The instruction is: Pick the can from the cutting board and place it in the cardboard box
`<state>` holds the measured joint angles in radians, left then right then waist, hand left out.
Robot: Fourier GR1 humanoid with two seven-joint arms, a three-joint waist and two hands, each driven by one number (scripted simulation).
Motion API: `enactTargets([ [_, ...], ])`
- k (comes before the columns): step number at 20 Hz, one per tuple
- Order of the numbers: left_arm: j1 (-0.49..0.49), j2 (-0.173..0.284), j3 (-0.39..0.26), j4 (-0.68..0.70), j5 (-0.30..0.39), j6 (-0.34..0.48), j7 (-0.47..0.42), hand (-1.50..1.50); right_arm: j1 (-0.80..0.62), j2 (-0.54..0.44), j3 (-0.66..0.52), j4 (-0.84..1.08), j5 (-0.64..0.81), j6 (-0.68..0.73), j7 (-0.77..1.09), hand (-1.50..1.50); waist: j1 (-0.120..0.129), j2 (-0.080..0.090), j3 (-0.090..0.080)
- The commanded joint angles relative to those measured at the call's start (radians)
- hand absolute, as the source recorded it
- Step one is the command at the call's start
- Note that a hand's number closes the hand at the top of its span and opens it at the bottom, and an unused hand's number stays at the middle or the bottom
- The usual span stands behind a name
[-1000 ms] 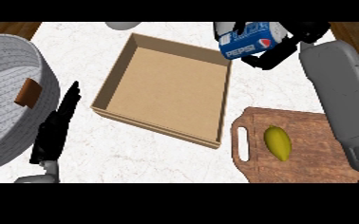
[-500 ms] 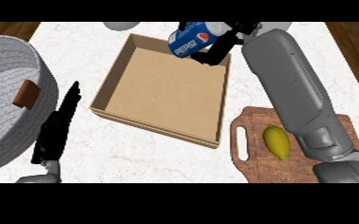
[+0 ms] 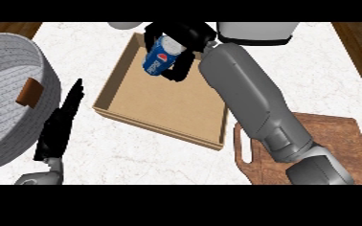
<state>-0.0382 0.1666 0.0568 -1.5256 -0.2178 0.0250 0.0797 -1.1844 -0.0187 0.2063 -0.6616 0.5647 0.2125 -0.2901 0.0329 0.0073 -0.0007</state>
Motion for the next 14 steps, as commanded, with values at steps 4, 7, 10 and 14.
enactTargets([
  [4, -0.009, -0.02, -0.032, 0.0, -0.018, -0.003, 0.001, 0.0, -0.02, 0.018, 0.159, 0.172, -0.122, -0.12, 0.098, -1.5, 0.048, 0.007, 0.0],
  [7, 0.0, -0.032, -0.044, -0.044, -0.024, 0.004, 0.037, 0.0, -0.016, 0.018, 0.192, 0.207, -0.172, -0.153, 0.057, -1.5, 0.042, 0.006, 0.0],
  [10, -0.024, -0.027, -0.03, 0.041, -0.024, 0.003, -0.032, 0.0, -0.025, 0.019, 0.208, 0.214, -0.252, -0.164, 0.033, -1.5, 0.045, 0.01, 0.0],
  [14, -0.066, -0.004, -0.013, 0.016, -0.002, -0.026, 0.016, 0.0, -0.043, 0.019, 0.143, 0.2, -0.391, -0.182, 0.049, -1.5, 0.059, 0.013, 0.0],
])
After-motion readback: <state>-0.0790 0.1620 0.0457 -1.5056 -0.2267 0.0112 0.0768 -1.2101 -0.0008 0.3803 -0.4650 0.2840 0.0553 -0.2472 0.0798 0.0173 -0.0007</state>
